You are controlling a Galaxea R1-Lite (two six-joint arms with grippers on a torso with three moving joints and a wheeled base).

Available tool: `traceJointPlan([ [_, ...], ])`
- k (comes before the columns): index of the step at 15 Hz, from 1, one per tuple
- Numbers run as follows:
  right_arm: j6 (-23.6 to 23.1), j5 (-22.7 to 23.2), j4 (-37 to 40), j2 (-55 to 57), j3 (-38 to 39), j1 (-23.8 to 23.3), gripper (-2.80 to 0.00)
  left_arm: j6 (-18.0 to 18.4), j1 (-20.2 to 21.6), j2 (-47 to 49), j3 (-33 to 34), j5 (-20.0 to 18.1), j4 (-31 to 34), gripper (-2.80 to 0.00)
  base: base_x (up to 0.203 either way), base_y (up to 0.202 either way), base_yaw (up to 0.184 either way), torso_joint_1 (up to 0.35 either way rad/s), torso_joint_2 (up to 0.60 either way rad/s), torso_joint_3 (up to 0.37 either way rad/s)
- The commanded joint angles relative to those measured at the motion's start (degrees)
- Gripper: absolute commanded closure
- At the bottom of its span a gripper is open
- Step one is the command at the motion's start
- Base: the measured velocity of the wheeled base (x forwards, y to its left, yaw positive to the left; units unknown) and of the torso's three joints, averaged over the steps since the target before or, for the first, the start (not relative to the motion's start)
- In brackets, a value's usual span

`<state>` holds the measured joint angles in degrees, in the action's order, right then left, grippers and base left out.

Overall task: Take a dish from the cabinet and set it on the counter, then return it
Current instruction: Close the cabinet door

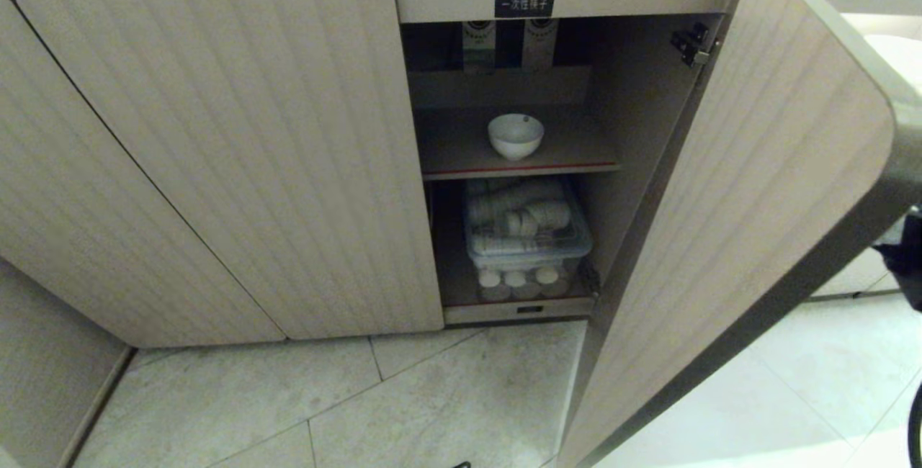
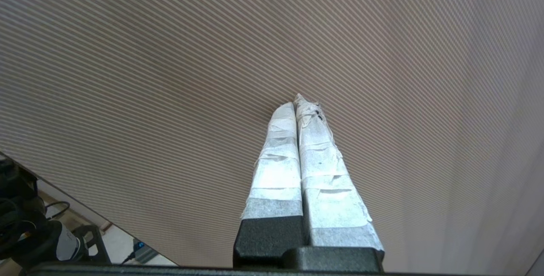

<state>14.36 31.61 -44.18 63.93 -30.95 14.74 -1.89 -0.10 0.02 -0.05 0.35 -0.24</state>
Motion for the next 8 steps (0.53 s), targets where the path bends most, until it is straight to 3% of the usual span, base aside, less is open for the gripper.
traceJointPlan([
  [1, 0.05, 0.21, -0.78, 1.83, -0.25, 0.21, 0.0, -0.04, 0.01, -0.02, -0.04, -0.08, -0.02, 0.0, 0.0, 0.0, 0.0, 0.0, 0.0, 0.0],
  [8, -1.77, 0.12, -6.8, 7.46, -0.43, 0.38, 0.0, -0.04, 0.01, -0.02, -0.01, 0.0, -0.02, 0.0, 0.0, 0.0, 0.0, 0.0, 0.0, 0.0],
])
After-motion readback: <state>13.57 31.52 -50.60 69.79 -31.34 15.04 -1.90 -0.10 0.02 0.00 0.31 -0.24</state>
